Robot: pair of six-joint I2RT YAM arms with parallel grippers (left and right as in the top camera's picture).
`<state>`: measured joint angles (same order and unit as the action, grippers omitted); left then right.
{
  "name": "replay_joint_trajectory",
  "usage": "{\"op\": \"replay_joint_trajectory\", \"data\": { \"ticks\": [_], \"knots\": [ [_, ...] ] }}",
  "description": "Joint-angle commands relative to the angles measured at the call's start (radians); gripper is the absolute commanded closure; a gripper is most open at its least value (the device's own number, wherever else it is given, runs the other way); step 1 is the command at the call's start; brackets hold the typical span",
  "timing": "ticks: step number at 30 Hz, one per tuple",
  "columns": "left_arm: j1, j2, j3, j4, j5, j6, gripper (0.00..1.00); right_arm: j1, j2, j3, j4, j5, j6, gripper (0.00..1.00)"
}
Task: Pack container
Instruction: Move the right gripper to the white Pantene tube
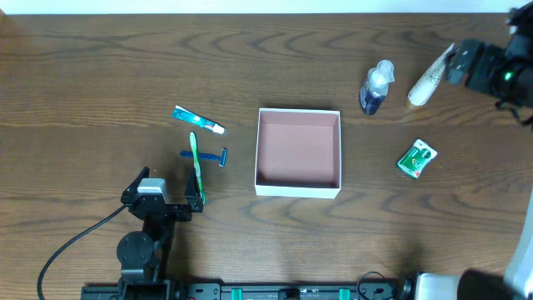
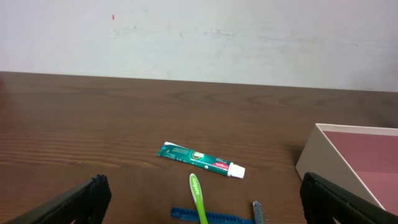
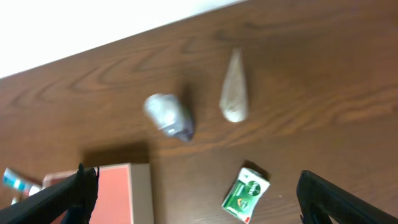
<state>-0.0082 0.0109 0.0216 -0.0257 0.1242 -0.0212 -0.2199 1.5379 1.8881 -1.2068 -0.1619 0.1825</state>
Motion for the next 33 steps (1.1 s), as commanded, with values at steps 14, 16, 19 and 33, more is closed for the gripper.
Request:
{"op": "replay_joint_trajectory", "data": {
  "ticks": [14, 16, 19, 33],
  "knots": [
    [0.003, -0.005, -0.018, -0.034, 0.014, 0.013, 0.02, -0.035, 0.26, 0.035, 0.138, 0.121, 0.109, 0.05],
    [0.003, -0.005, -0.018, -0.034, 0.014, 0.013, 0.02, -0.035, 0.286, 0.035, 0.161, 0.121, 0.109, 0.05],
    [0.003, -0.005, -0.018, -0.034, 0.014, 0.013, 0.02, -0.034, 0.329, 0.035, 0.189, 0.12, 0.109, 0.07],
    [0.003, -0.005, -0.018, -0.034, 0.014, 0.013, 0.02, 0.002, 0.423, 0.033, 0.22, 0.098, 0.108, 0.34]
  ]
}}
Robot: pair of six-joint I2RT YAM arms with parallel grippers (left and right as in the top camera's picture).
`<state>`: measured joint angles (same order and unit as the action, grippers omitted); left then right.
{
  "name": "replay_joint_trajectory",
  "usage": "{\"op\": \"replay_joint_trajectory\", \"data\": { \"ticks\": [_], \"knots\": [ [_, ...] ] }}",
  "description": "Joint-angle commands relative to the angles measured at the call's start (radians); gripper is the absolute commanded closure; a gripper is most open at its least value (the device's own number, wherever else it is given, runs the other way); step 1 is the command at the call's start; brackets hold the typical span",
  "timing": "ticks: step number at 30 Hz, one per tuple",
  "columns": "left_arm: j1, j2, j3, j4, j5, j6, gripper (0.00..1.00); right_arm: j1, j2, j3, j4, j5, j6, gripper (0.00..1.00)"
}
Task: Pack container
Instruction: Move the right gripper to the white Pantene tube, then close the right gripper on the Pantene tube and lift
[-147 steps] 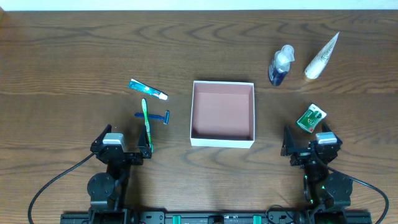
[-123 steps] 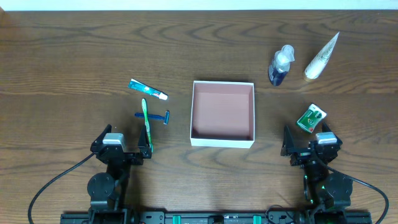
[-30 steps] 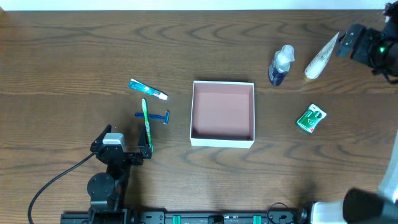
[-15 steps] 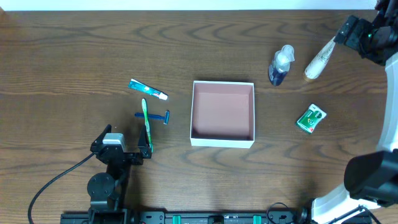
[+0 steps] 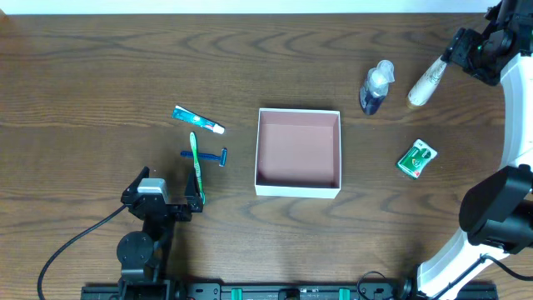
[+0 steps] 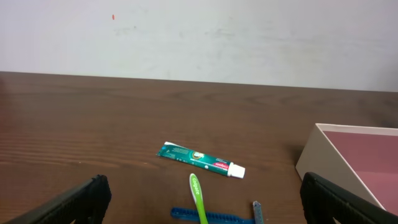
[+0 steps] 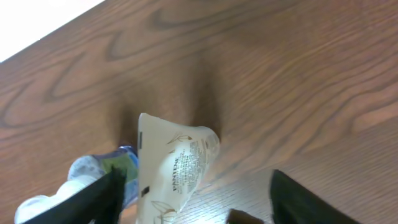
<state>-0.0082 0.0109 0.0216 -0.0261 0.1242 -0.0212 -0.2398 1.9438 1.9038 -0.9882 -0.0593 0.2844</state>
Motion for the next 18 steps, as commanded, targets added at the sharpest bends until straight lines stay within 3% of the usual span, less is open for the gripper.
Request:
{"op": "replay_joint_trajectory", "data": {
  "ticks": [1, 10, 18],
  "knots": [
    [0.003, -0.005, -0.018, -0.033, 0.014, 0.013, 0.02, 0.027, 0.021, 0.017, 0.002, -0.005, 0.006, 0.37],
    [0.003, -0.005, -0.018, -0.033, 0.014, 0.013, 0.02, 0.057, 0.072, 0.013, -0.001, -0.005, 0.008, 0.45],
    [0.003, -0.005, -0.018, -0.033, 0.014, 0.013, 0.02, 0.057, 0.083, 0.013, 0.006, -0.003, 0.007, 0.73]
  ]
}}
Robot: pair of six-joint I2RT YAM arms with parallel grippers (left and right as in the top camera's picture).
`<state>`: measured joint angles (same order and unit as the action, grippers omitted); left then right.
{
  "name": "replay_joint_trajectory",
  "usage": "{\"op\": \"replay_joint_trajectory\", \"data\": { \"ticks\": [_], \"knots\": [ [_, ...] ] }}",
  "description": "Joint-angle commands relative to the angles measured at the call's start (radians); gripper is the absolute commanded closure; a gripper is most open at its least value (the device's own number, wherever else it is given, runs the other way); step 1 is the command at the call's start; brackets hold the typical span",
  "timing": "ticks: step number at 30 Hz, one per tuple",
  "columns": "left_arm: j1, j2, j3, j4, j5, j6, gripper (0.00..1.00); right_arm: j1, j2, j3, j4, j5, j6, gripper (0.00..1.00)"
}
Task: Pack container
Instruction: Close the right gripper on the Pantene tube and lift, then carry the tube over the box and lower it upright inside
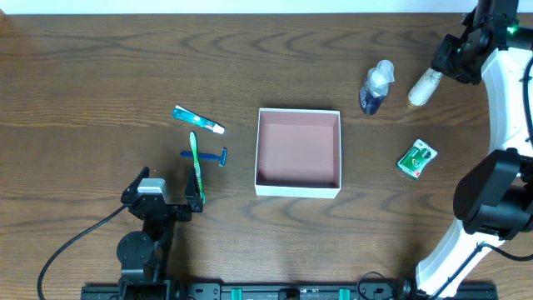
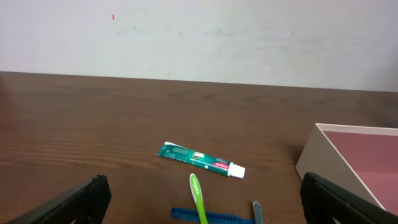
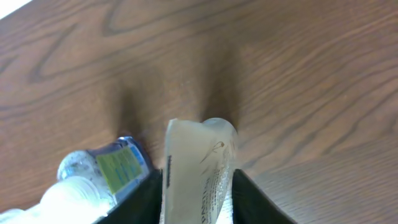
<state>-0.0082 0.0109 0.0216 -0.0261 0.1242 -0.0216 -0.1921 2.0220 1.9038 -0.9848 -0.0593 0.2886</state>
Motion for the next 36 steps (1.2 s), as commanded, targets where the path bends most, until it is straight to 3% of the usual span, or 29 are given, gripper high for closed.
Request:
{"op": "replay_joint_trajectory", "data": {
  "ticks": [1, 6, 14, 24, 32, 36],
  "knots": [
    [0.003, -0.005, -0.018, -0.033, 0.014, 0.014, 0.02, 0.009, 0.005, 0.013, 0.003, -0.003, 0.003, 0.76],
    [0.003, -0.005, -0.018, -0.033, 0.014, 0.014, 0.02, 0.009, 0.004, 0.013, 0.001, 0.0, 0.003, 0.99],
    [0.003, -0.005, -0.018, -0.033, 0.014, 0.014, 0.02, 0.006, -0.056, 0.022, -0.018, 0.012, 0.001, 0.99],
    [0.003, -0.005, -0.018, -0.033, 0.014, 0.014, 0.02, 0.006, -0.324, 0.054, -0.153, 0.146, 0.003, 0.99],
    [0.003, -0.005, -0.018, -0.033, 0.014, 0.014, 0.02, 0.034, -0.511, 0.054, -0.286, 0.083, 0.019, 0.99],
    [0.003, -0.005, -0.018, -0.033, 0.014, 0.014, 0.02, 0.117, -0.552, 0.054, -0.343, 0.029, 0.018, 0.99]
  ]
}}
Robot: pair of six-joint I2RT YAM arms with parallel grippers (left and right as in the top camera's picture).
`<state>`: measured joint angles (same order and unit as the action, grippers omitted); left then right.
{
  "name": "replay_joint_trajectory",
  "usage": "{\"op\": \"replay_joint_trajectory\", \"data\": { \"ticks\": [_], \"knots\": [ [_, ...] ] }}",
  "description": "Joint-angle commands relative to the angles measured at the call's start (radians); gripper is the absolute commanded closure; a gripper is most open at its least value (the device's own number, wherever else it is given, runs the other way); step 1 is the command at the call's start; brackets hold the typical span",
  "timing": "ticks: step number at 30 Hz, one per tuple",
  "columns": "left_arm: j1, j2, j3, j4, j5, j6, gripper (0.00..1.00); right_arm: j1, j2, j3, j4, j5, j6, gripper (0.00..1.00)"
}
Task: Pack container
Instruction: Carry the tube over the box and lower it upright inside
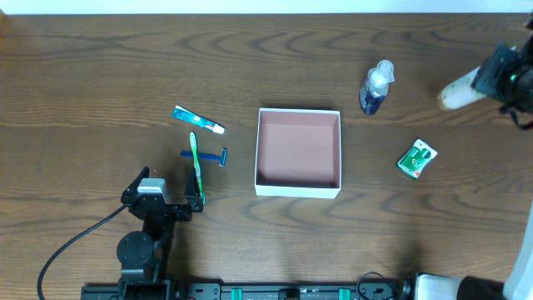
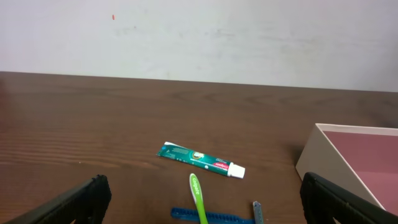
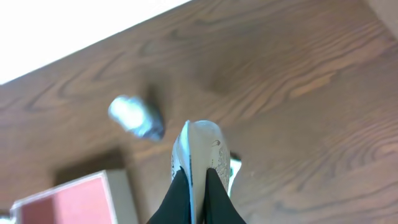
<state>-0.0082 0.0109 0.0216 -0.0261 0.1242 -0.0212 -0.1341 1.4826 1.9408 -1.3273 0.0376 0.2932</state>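
An open white box (image 1: 299,152) with a pinkish floor sits mid-table. High above the far right of the table, my right gripper (image 3: 194,196) is shut on a cream tube (image 1: 457,92), pinching its flat end (image 3: 199,155). On the wood lie a blue spray bottle (image 1: 375,87), a green packet (image 1: 416,158), a toothpaste tube (image 1: 198,120), a green toothbrush (image 1: 196,167) and a blue razor (image 1: 206,156). My left gripper (image 2: 202,221) rests open at the front left, with the toothbrush (image 2: 198,198) and razor (image 2: 214,216) just ahead of it.
The left arm's base and cable (image 1: 83,237) take up the front left. A pale wall (image 2: 199,37) stands beyond the table's far edge. The box wall (image 2: 308,158) shows at the right of the left wrist view.
My right gripper, then closing around the cream tube on the table, now holds it lifted and farther right. The left arm and the other things have not moved.
The right gripper was open, high over the tube and bottle. It then stood low beside the tube with its fingers either side, then tight around it. Now the tube is off the table in its grip.
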Motion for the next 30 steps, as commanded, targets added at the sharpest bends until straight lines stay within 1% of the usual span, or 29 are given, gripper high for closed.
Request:
{"op": "replay_joint_trajectory", "data": {
  "ticks": [1, 5, 10, 17, 22, 30],
  "knots": [
    [0.003, -0.005, -0.018, -0.033, 0.014, 0.013, 0.02, 0.094, -0.017, 0.017, -0.009, -0.08, 0.014, 0.99],
    [0.003, -0.005, -0.018, -0.033, 0.014, 0.013, 0.02, 0.234, -0.015, 0.015, 0.0, -0.106, 0.029, 0.99],
    [0.003, -0.005, -0.018, -0.033, 0.014, 0.013, 0.02, 0.439, 0.008, 0.013, 0.066, -0.105, 0.056, 0.99],
    [0.003, -0.005, -0.018, -0.033, 0.014, 0.013, 0.02, 0.679, 0.126, 0.013, 0.147, -0.016, 0.143, 0.99],
    [0.003, -0.005, -0.018, -0.033, 0.014, 0.013, 0.02, 0.779, 0.243, 0.013, 0.163, 0.045, 0.203, 0.99],
    [0.003, -0.005, -0.018, -0.033, 0.014, 0.013, 0.02, 0.838, 0.362, 0.013, 0.174, 0.12, 0.254, 0.99]
  ]
}}
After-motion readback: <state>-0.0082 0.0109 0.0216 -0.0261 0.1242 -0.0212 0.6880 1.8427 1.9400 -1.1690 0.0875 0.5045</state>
